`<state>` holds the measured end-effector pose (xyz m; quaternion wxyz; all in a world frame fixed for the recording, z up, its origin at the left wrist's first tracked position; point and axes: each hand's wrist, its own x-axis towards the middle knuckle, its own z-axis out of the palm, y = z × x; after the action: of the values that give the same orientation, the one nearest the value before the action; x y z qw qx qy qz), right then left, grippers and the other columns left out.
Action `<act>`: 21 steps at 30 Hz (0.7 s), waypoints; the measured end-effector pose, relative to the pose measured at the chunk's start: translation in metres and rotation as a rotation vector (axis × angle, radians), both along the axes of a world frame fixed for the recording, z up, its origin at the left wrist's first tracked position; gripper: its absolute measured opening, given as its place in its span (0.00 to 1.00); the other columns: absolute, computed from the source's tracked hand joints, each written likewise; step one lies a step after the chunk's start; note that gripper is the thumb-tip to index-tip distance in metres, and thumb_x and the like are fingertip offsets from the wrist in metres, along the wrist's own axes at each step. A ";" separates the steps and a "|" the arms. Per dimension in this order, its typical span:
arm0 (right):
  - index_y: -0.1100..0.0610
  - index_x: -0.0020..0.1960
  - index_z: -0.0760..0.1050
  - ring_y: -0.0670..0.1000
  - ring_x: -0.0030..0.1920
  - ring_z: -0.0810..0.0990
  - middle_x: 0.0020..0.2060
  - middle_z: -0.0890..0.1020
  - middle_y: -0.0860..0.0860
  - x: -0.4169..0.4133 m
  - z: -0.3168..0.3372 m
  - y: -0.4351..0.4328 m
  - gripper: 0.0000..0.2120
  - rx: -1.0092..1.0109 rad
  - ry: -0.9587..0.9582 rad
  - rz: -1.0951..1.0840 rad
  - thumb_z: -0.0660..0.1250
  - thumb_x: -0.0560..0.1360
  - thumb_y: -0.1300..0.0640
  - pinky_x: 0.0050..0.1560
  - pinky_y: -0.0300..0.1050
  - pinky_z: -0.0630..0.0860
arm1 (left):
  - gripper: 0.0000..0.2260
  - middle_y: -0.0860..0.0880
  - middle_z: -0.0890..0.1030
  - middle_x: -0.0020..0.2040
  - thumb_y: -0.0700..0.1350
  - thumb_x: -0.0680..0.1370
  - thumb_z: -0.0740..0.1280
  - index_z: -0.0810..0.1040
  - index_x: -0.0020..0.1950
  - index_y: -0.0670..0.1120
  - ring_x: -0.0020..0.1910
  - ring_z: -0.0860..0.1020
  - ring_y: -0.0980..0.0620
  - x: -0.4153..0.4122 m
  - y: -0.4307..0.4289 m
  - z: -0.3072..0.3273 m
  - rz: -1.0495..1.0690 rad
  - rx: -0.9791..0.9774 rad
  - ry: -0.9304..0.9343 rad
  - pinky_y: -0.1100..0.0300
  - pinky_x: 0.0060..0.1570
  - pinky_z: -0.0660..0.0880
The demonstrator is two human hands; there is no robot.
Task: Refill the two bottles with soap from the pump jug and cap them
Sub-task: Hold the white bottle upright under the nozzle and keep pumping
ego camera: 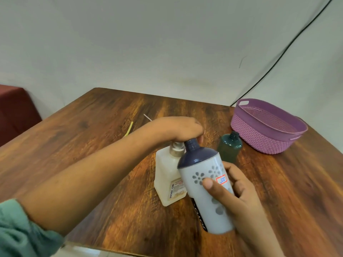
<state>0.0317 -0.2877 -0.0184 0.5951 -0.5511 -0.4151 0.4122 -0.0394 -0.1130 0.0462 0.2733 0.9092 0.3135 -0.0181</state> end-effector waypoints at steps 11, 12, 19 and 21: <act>0.47 0.47 0.79 0.56 0.40 0.85 0.43 0.85 0.56 0.004 0.007 0.003 0.25 0.020 -0.007 0.035 0.77 0.50 0.46 0.34 0.44 0.79 | 0.18 0.50 0.78 0.48 0.50 0.82 0.53 0.79 0.53 0.42 0.53 0.77 0.49 0.002 0.002 0.008 -0.045 0.036 -0.017 0.56 0.56 0.70; 0.47 0.47 0.79 0.56 0.41 0.85 0.43 0.85 0.56 0.003 0.006 0.003 0.26 0.012 -0.008 0.043 0.78 0.49 0.46 0.35 0.44 0.79 | 0.17 0.50 0.77 0.48 0.47 0.83 0.53 0.79 0.54 0.41 0.54 0.76 0.48 0.000 0.003 0.004 -0.046 0.009 -0.008 0.56 0.57 0.70; 0.49 0.47 0.80 0.55 0.38 0.84 0.42 0.85 0.56 -0.002 0.007 0.002 0.24 0.026 0.024 0.026 0.77 0.51 0.47 0.33 0.43 0.78 | 0.17 0.54 0.75 0.42 0.49 0.82 0.53 0.79 0.55 0.43 0.47 0.74 0.53 -0.001 0.002 0.014 -0.034 0.033 0.039 0.61 0.44 0.67; 0.48 0.47 0.80 0.55 0.38 0.84 0.42 0.85 0.56 -0.002 0.011 0.001 0.24 0.030 0.016 0.031 0.76 0.51 0.47 0.32 0.42 0.78 | 0.18 0.53 0.76 0.42 0.54 0.82 0.53 0.78 0.52 0.45 0.45 0.74 0.53 -0.001 0.004 0.020 -0.008 0.088 0.004 0.58 0.46 0.67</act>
<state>0.0292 -0.2868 -0.0072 0.6001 -0.5322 -0.4248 0.4196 -0.0409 -0.1088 0.0665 0.2322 0.9216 0.3110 -0.0073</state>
